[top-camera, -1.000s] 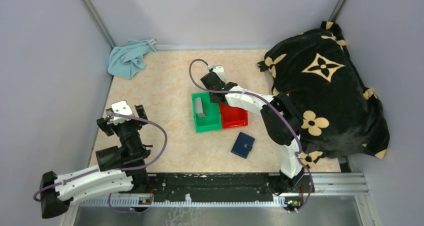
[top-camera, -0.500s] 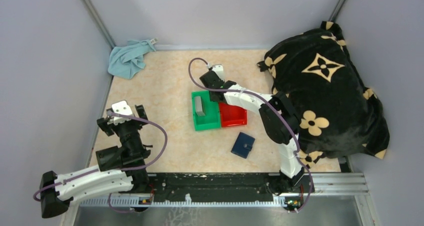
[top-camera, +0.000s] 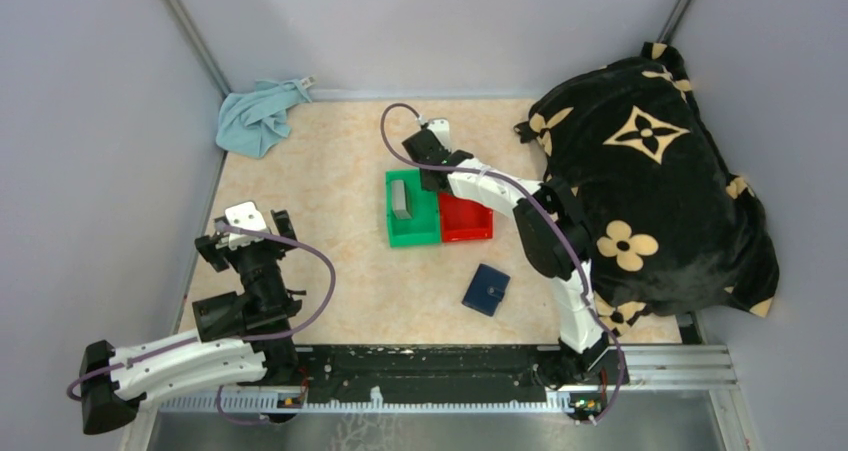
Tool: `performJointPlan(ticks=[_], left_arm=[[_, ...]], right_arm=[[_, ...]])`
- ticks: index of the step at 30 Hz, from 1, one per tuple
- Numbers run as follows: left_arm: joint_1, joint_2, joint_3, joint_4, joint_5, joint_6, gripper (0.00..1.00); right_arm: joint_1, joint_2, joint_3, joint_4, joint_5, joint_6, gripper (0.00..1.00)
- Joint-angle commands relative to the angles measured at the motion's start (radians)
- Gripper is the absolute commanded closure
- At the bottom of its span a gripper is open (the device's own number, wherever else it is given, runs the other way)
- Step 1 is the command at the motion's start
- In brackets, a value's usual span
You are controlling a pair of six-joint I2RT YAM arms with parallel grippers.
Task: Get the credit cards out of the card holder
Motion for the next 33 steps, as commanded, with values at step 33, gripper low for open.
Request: performJointPlan(ticks=[33], left_arm=[[-0.008,0.012,-0.012,0.259,-0.040,0.003,0.01]], right_arm=[[-0.073,0.040,0.149,0.021,-0.059,-0.072,0.52]])
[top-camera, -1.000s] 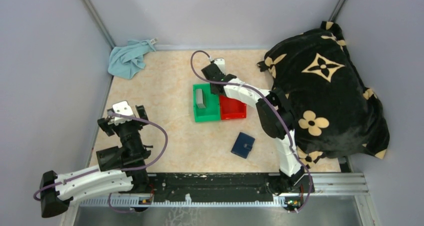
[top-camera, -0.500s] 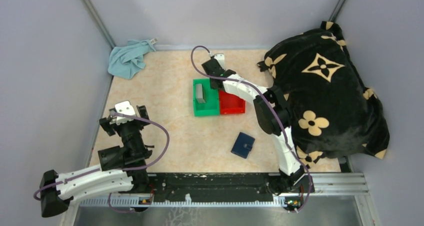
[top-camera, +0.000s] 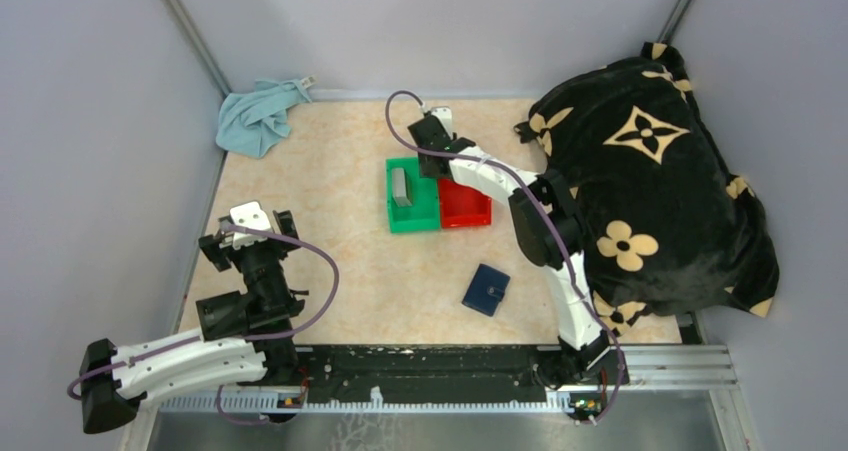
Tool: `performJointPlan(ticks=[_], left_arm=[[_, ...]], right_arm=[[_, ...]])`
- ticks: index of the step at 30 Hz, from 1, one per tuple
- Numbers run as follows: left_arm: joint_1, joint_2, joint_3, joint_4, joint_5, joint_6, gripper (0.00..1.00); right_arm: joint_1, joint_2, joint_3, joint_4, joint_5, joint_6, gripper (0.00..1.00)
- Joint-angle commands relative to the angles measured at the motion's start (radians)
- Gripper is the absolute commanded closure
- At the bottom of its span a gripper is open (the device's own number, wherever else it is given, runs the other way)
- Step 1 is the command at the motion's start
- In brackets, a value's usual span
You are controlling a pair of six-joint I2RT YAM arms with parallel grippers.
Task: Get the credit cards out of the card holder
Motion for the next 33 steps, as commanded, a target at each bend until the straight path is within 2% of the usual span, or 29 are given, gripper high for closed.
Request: performJointPlan(ticks=[1,8,14,21,24,25,27,29,33], left_arm=[[-0.008,-0.002,-0.004,0.259,-0.040,0.002,0.01],[-0.008,-0.001,-0.020,0.204,-0.038,-0.037,0.01],[-0.009,0.041,0.013,-0.210,-0.038,-0.299,0.01],[-0.021,0.118,0.094,-0.293,-0.036,-0.305,0.01],[-0.115,0.216,0.133,-0.207,-0.034,-0.170,0.01],[-0.162,0.254,0.144,-0.110,-0.035,-0.089,0.01],[-0.276,0.350,0.183,0.223,-0.035,0.135,0.01],[-0.413,0.442,0.253,0.267,-0.035,0.182,0.00],[-0.557,0.662,0.417,0.276,-0.039,0.295,0.01]], right_arm=[[-0.006,-0.077,-0.014,0.037,-0.013,-0.021,0.51],[-0.006,-0.181,-0.101,0.098,-0.023,-0.031,0.48],[-0.006,-0.290,-0.196,0.170,-0.008,-0.055,0.48],[-0.006,-0.508,-0.384,0.272,0.035,-0.077,0.48],[-0.004,-0.680,-0.545,0.344,0.061,-0.055,0.48],[0.000,-0.742,-0.610,0.373,0.075,-0.045,0.48],[0.010,-0.876,-0.738,0.424,0.109,-0.025,0.48],[0.024,-1.016,-0.854,0.440,0.131,0.006,0.48],[0.095,-1.255,-1.026,0.377,0.146,0.087,0.48]])
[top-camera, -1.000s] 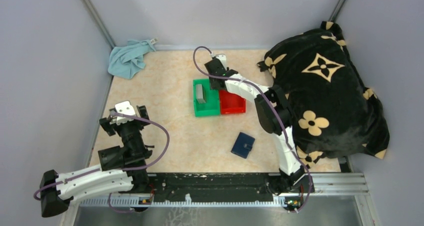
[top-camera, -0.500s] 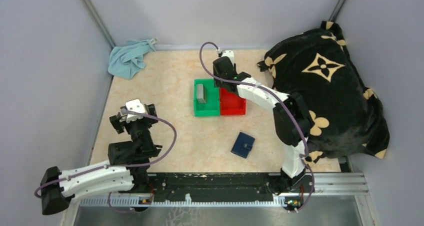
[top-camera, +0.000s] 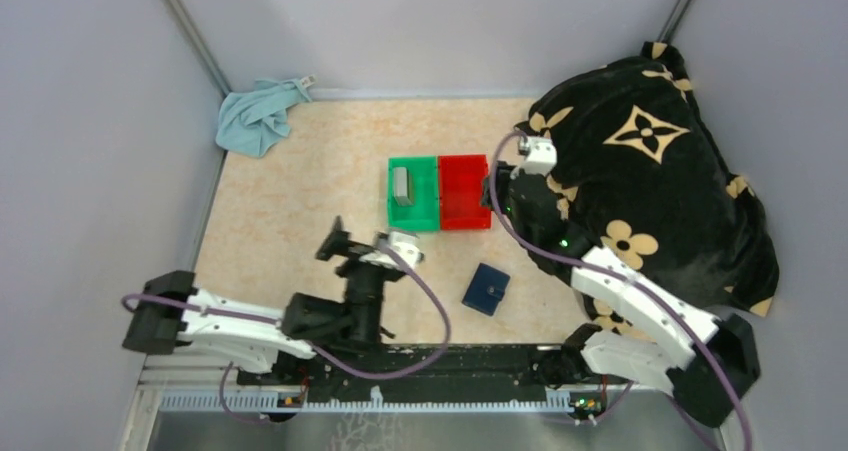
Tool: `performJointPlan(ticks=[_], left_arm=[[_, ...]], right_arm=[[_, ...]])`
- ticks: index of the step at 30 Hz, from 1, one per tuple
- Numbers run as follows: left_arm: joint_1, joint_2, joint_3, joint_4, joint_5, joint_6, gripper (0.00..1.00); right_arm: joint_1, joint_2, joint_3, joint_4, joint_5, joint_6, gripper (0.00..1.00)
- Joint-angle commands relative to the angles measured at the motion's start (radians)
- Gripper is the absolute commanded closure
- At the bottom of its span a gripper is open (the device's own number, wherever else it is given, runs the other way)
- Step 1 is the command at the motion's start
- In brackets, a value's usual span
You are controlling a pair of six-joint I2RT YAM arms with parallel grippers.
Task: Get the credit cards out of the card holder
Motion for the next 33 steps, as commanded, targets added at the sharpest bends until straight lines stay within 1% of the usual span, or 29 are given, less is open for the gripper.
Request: performJointPlan(ticks=[1,2,4,7,10,12,16,17,18,19,20,21,22,23,24,26,28,29,33], left_arm=[[-0.126,0.199,0.172,0.282,-0.033,0.234,0.01],[-0.137,0.253,0.211,0.282,-0.033,0.263,0.01],[-0.140,0.306,0.253,0.282,-0.033,0.287,0.01],[-0.142,0.308,0.318,0.280,-0.031,0.288,0.01],[-0.142,0.249,0.393,0.279,-0.020,0.277,0.01],[-0.142,0.190,0.413,0.279,0.021,0.247,0.01],[-0.143,0.045,0.410,0.266,0.148,0.116,0.01],[-0.143,0.013,0.416,0.216,0.183,0.068,0.01],[-0.144,-0.023,0.424,0.113,0.218,-0.019,0.01],[-0.144,-0.059,0.439,-0.063,0.258,-0.150,0.01],[-0.144,-0.102,0.469,-0.327,0.305,-0.328,0.01],[-0.141,-0.141,0.523,-0.647,0.380,-0.569,0.01],[-0.135,-0.169,0.602,-0.963,0.488,-0.784,0.01],[-0.101,-0.187,0.682,-1.181,0.614,-0.925,0.00],[-0.070,-0.197,0.740,-1.261,0.694,-0.971,0.01],[-0.047,-0.203,0.820,-1.270,0.744,-0.946,0.01],[-0.046,-0.193,0.852,-1.265,0.769,-0.879,0.01],[-0.045,-0.176,0.876,-1.275,0.769,-0.866,0.01],[-0.042,-0.033,1.013,-1.485,0.817,-0.885,0.01]], right_arm=[[0.096,-0.225,-0.143,-0.010,0.052,0.111,0.48],[0.125,-0.267,-0.168,-0.047,0.060,0.136,0.48],[0.164,-0.326,-0.203,-0.129,0.061,0.181,0.48],[0.202,-0.397,-0.232,-0.252,0.067,0.242,0.48],[0.220,-0.471,-0.251,-0.304,0.065,0.277,0.48],[0.223,-0.508,-0.259,-0.312,0.050,0.290,0.48],[0.229,-0.543,-0.274,-0.303,-0.007,0.288,0.48],[0.229,-0.541,-0.275,-0.304,-0.018,0.280,0.47],[0.231,-0.535,-0.278,-0.304,-0.027,0.272,0.46],[0.231,-0.523,-0.277,-0.307,-0.036,0.261,0.45],[0.232,-0.509,-0.276,-0.309,-0.041,0.239,0.43],[0.231,-0.490,-0.274,-0.307,-0.050,0.220,0.40],[0.231,-0.468,-0.268,-0.304,-0.055,0.200,0.38],[0.231,-0.439,-0.261,-0.298,-0.060,0.177,0.36],[0.231,-0.410,-0.250,-0.292,-0.062,0.159,0.32],[0.231,-0.357,-0.225,-0.287,-0.060,0.136,0.25],[0.231,-0.323,-0.214,-0.264,-0.054,0.125,0.21],[0.232,-0.313,-0.217,-0.243,-0.050,0.120,0.20],[0.231,-0.261,-0.213,-0.163,-0.040,0.094,0.22]])
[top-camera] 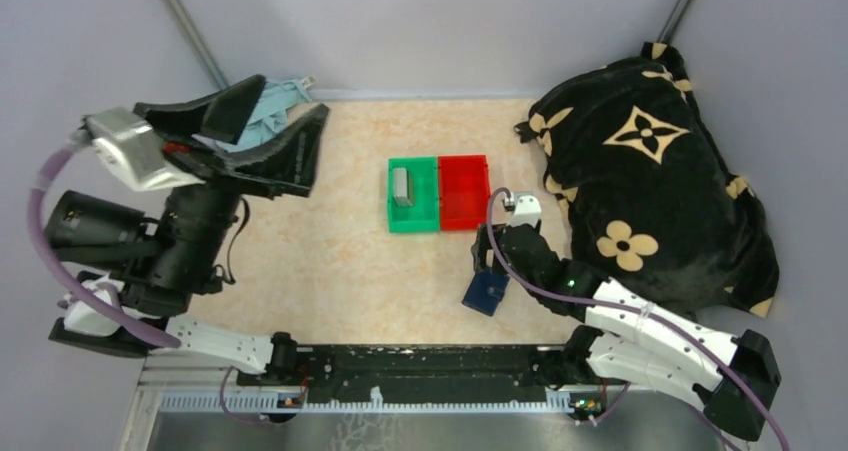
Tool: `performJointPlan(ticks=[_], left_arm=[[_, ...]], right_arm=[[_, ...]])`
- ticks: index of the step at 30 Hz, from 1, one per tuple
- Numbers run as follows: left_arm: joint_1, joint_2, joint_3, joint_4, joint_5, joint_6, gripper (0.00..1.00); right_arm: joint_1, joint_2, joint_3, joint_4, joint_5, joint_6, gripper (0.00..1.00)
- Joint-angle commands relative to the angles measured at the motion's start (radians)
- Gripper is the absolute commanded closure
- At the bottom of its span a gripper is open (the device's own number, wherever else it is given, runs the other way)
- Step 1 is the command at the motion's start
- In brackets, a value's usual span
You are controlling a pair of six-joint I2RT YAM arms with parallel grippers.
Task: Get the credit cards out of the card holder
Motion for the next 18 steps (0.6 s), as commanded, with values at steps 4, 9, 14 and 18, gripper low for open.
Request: performJointPlan(ticks=[4,9,14,18], left_arm=[[0.110,0.336,0.254,-0.569,0.262,-0.187,0.01],[0.355,0.449,0.310,-0.659,0.482,-0.395,0.01],[0.836,0.427,0.168,-0.620,1.027,-0.720,0.01],[0.993,0.470,-0.067,-0.540,1.283,-0.871,0.32]], right_arm=[[0.011,0.075,0.086,0.135,0.017,-0.061,0.23],[0.010,-0.001,0.077,0.101,0.085,-0.022,0.27],[0.009,-0.124,0.031,0.079,0.075,-0.008,0.18],[0.008,-0.119,0.025,0.009,0.048,0.011,0.37]])
